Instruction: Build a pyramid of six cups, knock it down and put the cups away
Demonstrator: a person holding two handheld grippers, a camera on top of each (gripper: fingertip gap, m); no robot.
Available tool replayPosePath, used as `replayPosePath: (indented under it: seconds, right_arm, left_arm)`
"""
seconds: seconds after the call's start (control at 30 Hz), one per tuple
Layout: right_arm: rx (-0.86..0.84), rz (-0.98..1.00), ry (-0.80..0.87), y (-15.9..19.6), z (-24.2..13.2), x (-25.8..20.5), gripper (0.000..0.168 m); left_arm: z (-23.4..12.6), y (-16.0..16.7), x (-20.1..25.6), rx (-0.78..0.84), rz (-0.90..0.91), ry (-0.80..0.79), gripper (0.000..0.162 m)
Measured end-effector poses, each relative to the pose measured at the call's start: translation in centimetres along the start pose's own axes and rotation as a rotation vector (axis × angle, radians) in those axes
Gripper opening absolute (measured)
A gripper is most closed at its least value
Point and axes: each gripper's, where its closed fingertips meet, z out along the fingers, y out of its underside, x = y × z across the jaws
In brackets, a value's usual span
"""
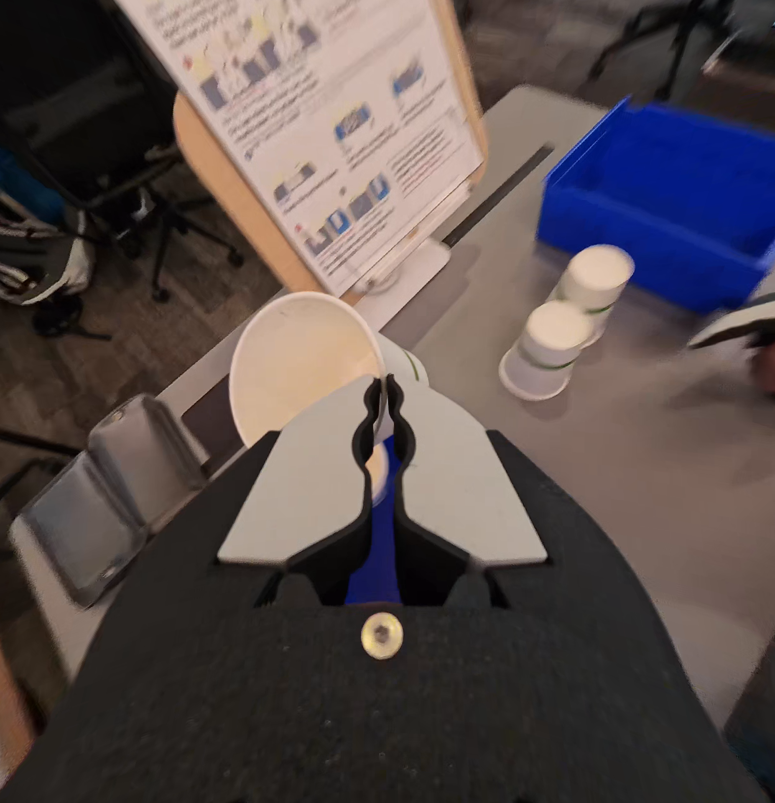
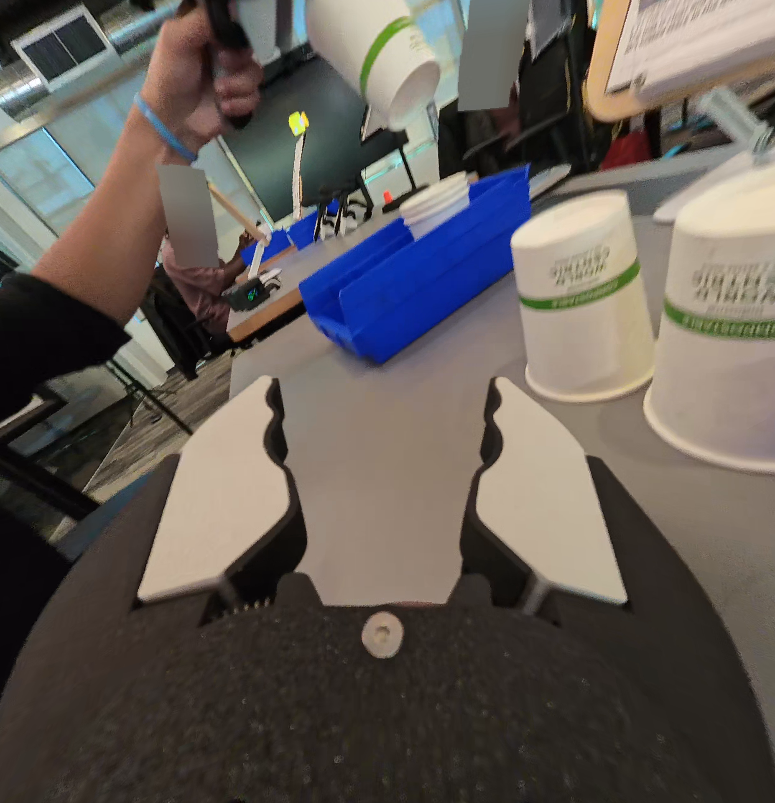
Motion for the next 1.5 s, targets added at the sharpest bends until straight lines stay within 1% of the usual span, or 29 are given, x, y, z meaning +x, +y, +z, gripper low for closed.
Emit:
replayPosePath:
  seconds: [0.07, 0.2, 0.27, 0.3, 0.37, 0.4, 0.47, 0.5, 0.57, 0.63, 0.67, 0.7, 0.77, 0.8, 0.83, 0.9, 0.93, 0.97, 1.03, 1.07, 1.17, 1.23, 1.3, 1.4, 1.5]
  right_arm:
    - [0.073, -0.001, -0.016, -2.0, 1.1, -0.2, 0.093]
    - [0.228, 0.075, -0.125, -6.2, 2.9, -1.7, 0.097]
    - [0.275, 0.141, -0.176, -7.3, 3.9, -2.0, 0.098]
    - [0.299, 0.175, -0.199, -7.7, 4.3, -2.1, 0.100]
    - [0.317, 0.216, -0.212, -7.8, 4.9, -1.8, 0.106]
    - [0.357, 0.249, -0.220, -8.3, 4.8, -1.5, 0.108]
    - [0.452, 0.302, -0.288, -9.5, 3.9, -1.6, 0.108]
    - [0.476, 0.300, -0.314, -9.9, 3.5, -1.9, 0.108]
    - [0.521, 0.230, -0.320, -10.9, 2.3, -2.3, 0.105]
    - [0.516, 0.167, -0.299, -11.5, 1.4, -2.4, 0.094]
    - [0.516, 0.153, -0.257, -11.6, 1.0, -1.8, 0.084]
    - [0.499, 0.148, -0.242, -11.5, 0.8, -1.5, 0.084]
    - [0.414, 0.169, -0.217, -10.6, 1.2, -0.7, 0.084]
    - [0.403, 0.175, -0.191, -10.3, 1.2, -0.2, 0.083]
    - [0.388, 0.179, -0.166, -10.1, 1.3, 0.3, 0.083]
    - [0.288, 0.176, -0.112, -9.0, 2.1, 1.0, 0.083]
    - [0.219, 0.156, -0.076, -8.6, 2.5, 1.3, 0.083]
    - [0.156, 0.126, -0.050, -8.5, 2.7, 1.4, 0.083]
    - [0.005, 0.065, 0.005, -8.5, 3.1, 1.2, 0.083]
    - [-0.069, 0.021, 0.037, -8.6, 3.2, 1.1, 0.083]
    - [-0.195, -0.087, 0.096, -9.2, 3.3, 0.2, 0.083]
    - [-0.219, -0.106, 0.106, -9.2, 3.7, -0.4, 0.083]
    - [-0.272, -0.111, 0.122, -8.3, 4.1, -0.7, 0.083]
    - [-0.348, -0.139, 0.146, -7.2, 4.5, -1.0, 0.083]
    - [-0.386, -0.160, 0.147, -6.6, 4.7, -1.5, 0.083]
  left_arm:
    - [-0.6, -1.8, 2.9, 0.082, -0.028, 0.044, 0.003]
    - [-0.4, -4.2, 9.8, 0.212, -0.091, 0.182, 0.002]
    - [0.3, -5.2, 13.0, 0.278, -0.108, 0.238, 0.002]
    - [0.6, -5.6, 14.8, 0.311, -0.119, 0.291, 0.002]
    - [1.4, -6.4, 17.9, 0.364, -0.139, 0.363, 0.002]
    - [1.9, -6.6, 19.4, 0.378, -0.148, 0.402, 0.002]
    - [2.8, -6.9, 22.0, 0.398, -0.182, 0.483, 0.002]
    - [3.3, -6.9, 23.0, 0.402, -0.203, 0.515, 0.002]
    - [4.3, -6.4, 24.8, 0.389, -0.219, 0.575, 0.002]
    - [5.6, -5.2, 25.7, 0.365, -0.218, 0.582, 0.003]
    - [5.8, -4.8, 26.0, 0.371, -0.223, 0.600, 0.002]
    - [6.0, -4.4, 26.0, 0.368, -0.229, 0.608, 0.003]
    - [6.8, -3.1, 25.4, 0.325, -0.204, 0.562, 0.004]
    - [7.1, -2.6, 24.9, 0.311, -0.171, 0.517, 0.014]
    - [7.3, -2.1, 24.4, 0.299, -0.128, 0.456, 0.029]
    - [7.4, -1.0, 23.4, 0.246, 0.006, 0.317, 0.058]
    - [7.3, -0.3, 23.1, 0.212, 0.083, 0.245, 0.070]
    - [7.2, 0.5, 22.9, 0.172, 0.158, 0.185, 0.077]
    - [7.2, 2.2, 22.9, 0.094, 0.270, 0.092, 0.078]
    - [7.3, 3.1, 23.2, 0.054, 0.311, 0.077, 0.079]
    - [8.3, 5.3, 24.1, -0.033, 0.425, 0.034, 0.085]
    - [9.0, 5.9, 24.4, -0.066, 0.482, 0.008, 0.089]
    - [9.9, 6.0, 24.8, -0.091, 0.492, 0.017, 0.093]
    - [11.5, 6.2, 25.2, -0.139, 0.518, 0.024, 0.095]
    - [13.4, 7.3, 25.1, -0.206, 0.559, 0.008, 0.096]
